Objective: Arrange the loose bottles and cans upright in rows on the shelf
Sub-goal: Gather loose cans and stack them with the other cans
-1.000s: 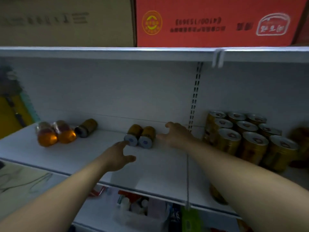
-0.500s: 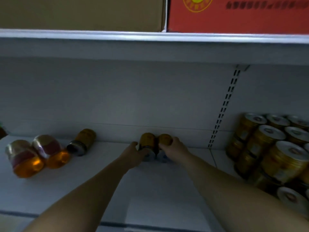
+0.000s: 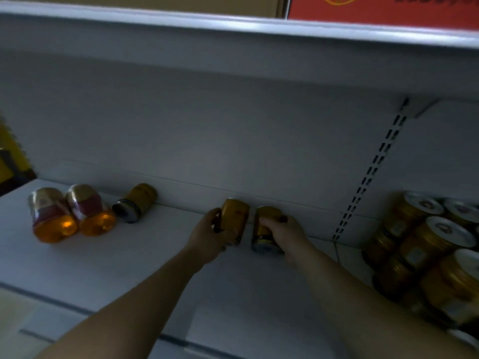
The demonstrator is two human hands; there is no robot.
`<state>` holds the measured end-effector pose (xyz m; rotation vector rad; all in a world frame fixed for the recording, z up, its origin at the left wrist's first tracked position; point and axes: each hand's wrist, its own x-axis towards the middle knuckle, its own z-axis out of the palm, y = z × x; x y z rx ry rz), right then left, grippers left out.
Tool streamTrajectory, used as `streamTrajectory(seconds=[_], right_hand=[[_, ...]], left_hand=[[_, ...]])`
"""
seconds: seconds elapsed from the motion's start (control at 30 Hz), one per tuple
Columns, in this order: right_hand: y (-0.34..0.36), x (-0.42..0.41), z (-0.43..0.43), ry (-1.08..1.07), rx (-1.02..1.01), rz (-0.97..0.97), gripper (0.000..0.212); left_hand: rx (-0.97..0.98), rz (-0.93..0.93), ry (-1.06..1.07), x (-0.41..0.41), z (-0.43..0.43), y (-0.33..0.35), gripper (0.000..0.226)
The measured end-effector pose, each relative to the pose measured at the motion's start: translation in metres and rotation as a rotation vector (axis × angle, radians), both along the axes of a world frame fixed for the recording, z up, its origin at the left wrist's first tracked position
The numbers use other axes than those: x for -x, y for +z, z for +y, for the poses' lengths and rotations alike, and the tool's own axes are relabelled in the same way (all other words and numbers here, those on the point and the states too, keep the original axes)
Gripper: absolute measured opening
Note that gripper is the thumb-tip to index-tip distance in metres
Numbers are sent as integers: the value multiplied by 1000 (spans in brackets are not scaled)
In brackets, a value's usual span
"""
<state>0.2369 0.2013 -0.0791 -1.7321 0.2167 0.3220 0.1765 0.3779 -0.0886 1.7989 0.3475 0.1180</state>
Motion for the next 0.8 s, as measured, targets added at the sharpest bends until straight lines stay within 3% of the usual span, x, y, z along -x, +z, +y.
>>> streamTrajectory(seconds=[0.13,0.27,0.4,0.53,0.63,0.8], right_hand=[[24,40,-27,-5,-17,-264,58],[55,94,-58,-81,149,-489,83],[79,154,-94,-211,219,-652,60],[89,210,-138,-325,309,-629,62],[89,239,-176,-456,409,-574,71],[89,265,-244,-528,427,-562,83]], left_hand=[[-30,-188,-27,24,-15,27,66],[183,-248,-130,55,-39,57,59],[412,-154,-334,84,-74,77,70],[525,-94,-547,111,-125,88,58],[593,-78,-558,128,-165,91,48],[445,-148,-611,147,-223,91,48]])
